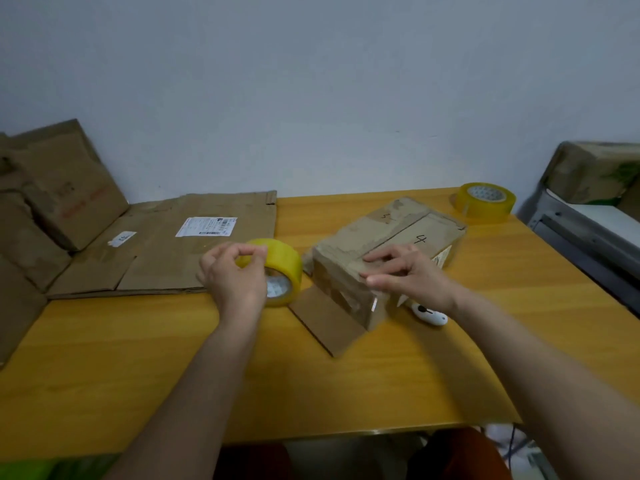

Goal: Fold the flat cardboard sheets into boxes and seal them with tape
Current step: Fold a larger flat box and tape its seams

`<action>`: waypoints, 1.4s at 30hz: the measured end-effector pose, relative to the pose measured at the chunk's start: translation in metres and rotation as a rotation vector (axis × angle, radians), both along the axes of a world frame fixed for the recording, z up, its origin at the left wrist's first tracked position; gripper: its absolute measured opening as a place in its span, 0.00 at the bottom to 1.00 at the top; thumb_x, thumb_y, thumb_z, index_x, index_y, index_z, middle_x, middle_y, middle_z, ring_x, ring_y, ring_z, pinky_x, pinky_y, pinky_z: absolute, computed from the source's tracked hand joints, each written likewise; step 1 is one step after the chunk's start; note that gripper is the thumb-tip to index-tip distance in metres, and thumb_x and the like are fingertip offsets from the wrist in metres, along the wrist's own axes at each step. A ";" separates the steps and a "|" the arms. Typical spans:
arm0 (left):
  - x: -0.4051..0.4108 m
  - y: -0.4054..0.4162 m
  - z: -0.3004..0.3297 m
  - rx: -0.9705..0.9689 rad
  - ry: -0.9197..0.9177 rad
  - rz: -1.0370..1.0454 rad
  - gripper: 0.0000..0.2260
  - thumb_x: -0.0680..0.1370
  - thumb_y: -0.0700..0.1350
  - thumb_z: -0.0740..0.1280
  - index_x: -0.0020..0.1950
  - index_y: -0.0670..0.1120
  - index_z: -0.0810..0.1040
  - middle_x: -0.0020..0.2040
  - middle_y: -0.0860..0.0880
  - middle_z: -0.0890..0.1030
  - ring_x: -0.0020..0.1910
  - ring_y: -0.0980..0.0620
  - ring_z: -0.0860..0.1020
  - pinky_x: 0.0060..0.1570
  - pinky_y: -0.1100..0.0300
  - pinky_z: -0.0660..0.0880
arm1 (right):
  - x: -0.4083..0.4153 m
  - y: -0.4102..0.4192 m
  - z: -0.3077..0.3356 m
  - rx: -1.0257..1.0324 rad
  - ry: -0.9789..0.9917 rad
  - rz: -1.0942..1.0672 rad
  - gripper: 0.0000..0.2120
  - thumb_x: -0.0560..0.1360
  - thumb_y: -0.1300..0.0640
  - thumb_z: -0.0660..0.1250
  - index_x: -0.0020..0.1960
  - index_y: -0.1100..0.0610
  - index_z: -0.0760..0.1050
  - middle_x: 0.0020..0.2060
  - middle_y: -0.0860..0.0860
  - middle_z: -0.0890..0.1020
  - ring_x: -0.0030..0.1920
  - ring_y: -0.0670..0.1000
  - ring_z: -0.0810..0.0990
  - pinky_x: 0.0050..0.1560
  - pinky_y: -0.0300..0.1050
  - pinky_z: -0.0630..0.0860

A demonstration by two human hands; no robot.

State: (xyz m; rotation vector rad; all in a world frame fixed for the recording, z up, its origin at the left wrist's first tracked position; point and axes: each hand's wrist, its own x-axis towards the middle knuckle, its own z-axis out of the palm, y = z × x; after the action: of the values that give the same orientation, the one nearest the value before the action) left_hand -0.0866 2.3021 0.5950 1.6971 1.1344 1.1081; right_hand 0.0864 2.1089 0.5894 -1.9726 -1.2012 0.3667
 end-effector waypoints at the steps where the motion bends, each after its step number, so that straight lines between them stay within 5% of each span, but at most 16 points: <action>1: 0.003 0.002 0.000 0.027 0.001 0.063 0.07 0.74 0.48 0.72 0.38 0.52 0.78 0.55 0.53 0.67 0.62 0.49 0.67 0.63 0.58 0.66 | 0.001 -0.002 0.001 0.079 0.064 -0.020 0.13 0.67 0.42 0.69 0.43 0.48 0.85 0.51 0.43 0.81 0.56 0.46 0.73 0.62 0.48 0.66; 3: 0.010 0.006 0.002 -0.001 -0.051 0.133 0.05 0.75 0.47 0.72 0.40 0.51 0.78 0.53 0.51 0.68 0.54 0.51 0.70 0.58 0.61 0.68 | -0.001 -0.005 0.000 0.216 0.146 -0.116 0.14 0.71 0.48 0.70 0.34 0.57 0.84 0.42 0.48 0.84 0.47 0.47 0.79 0.60 0.54 0.71; 7: 0.029 0.004 0.001 -0.070 -0.146 0.152 0.04 0.75 0.44 0.71 0.40 0.49 0.79 0.44 0.49 0.78 0.43 0.50 0.77 0.50 0.54 0.76 | -0.010 0.002 -0.003 0.293 0.205 -0.394 0.24 0.75 0.47 0.68 0.22 0.54 0.77 0.31 0.54 0.83 0.37 0.53 0.83 0.47 0.53 0.79; 9: 0.040 0.000 0.001 -0.099 -0.185 0.135 0.04 0.76 0.46 0.70 0.41 0.49 0.80 0.39 0.48 0.82 0.40 0.49 0.81 0.47 0.52 0.79 | -0.016 0.011 -0.001 0.268 0.189 -0.571 0.25 0.76 0.46 0.65 0.25 0.57 0.78 0.26 0.53 0.81 0.32 0.54 0.81 0.41 0.50 0.78; 13: 0.064 -0.003 0.006 -0.149 -0.252 0.113 0.05 0.76 0.47 0.68 0.40 0.51 0.79 0.28 0.52 0.81 0.33 0.53 0.82 0.46 0.52 0.80 | -0.032 0.026 -0.010 0.118 -0.209 -0.765 0.20 0.79 0.45 0.59 0.34 0.56 0.73 0.34 0.50 0.77 0.41 0.54 0.73 0.55 0.52 0.69; 17: 0.090 -0.004 0.008 -0.265 -0.339 -0.021 0.09 0.78 0.43 0.65 0.37 0.51 0.78 0.28 0.52 0.81 0.30 0.52 0.83 0.42 0.53 0.82 | -0.036 0.021 -0.018 0.008 -0.393 -0.625 0.18 0.80 0.42 0.55 0.54 0.51 0.79 0.57 0.48 0.78 0.62 0.51 0.69 0.70 0.50 0.58; 22: 0.100 -0.012 -0.009 -0.357 -0.314 -0.157 0.06 0.80 0.43 0.64 0.45 0.45 0.79 0.34 0.48 0.83 0.30 0.50 0.83 0.28 0.62 0.77 | -0.034 0.009 -0.021 0.028 -0.432 -0.440 0.26 0.79 0.37 0.50 0.61 0.50 0.78 0.63 0.46 0.77 0.63 0.48 0.70 0.68 0.47 0.61; 28: 0.089 -0.027 -0.018 -0.357 -0.399 -0.368 0.07 0.82 0.42 0.62 0.45 0.46 0.76 0.42 0.44 0.84 0.42 0.52 0.84 0.41 0.64 0.80 | -0.014 -0.015 -0.026 0.242 -0.388 -0.151 0.23 0.78 0.43 0.52 0.56 0.52 0.82 0.58 0.43 0.80 0.59 0.46 0.75 0.61 0.47 0.66; 31: 0.082 -0.039 -0.028 -0.307 -0.431 -0.403 0.07 0.82 0.43 0.62 0.46 0.45 0.76 0.44 0.46 0.84 0.45 0.53 0.84 0.47 0.63 0.80 | -0.015 -0.009 -0.031 0.389 -0.270 -0.252 0.25 0.79 0.45 0.49 0.49 0.53 0.84 0.53 0.43 0.83 0.56 0.47 0.75 0.58 0.49 0.66; 34: 0.077 -0.046 -0.034 -0.295 -0.454 -0.381 0.07 0.82 0.44 0.61 0.47 0.43 0.76 0.45 0.46 0.85 0.46 0.52 0.84 0.52 0.58 0.80 | -0.021 -0.003 -0.037 0.459 -0.357 -0.347 0.24 0.78 0.48 0.51 0.47 0.58 0.83 0.50 0.50 0.83 0.53 0.54 0.75 0.56 0.53 0.67; 38: 0.075 -0.045 -0.032 -0.322 -0.491 -0.422 0.07 0.82 0.41 0.60 0.49 0.43 0.77 0.46 0.42 0.84 0.49 0.49 0.84 0.56 0.52 0.79 | -0.010 -0.018 -0.040 0.261 -0.593 -0.161 0.24 0.75 0.43 0.59 0.58 0.60 0.80 0.57 0.54 0.79 0.57 0.57 0.73 0.60 0.55 0.70; 42: 0.068 -0.047 -0.033 -0.295 -0.446 -0.480 0.07 0.83 0.42 0.58 0.53 0.46 0.76 0.49 0.45 0.84 0.53 0.49 0.82 0.60 0.49 0.76 | -0.009 -0.026 -0.034 0.089 -0.615 -0.091 0.23 0.76 0.43 0.62 0.67 0.53 0.74 0.63 0.52 0.75 0.63 0.56 0.69 0.65 0.54 0.68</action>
State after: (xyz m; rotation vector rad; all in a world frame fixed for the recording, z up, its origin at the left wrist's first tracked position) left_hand -0.0184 2.2551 0.5617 1.3067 0.5369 0.8967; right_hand 0.0778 2.0832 0.5553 -2.1192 -1.4547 -0.3657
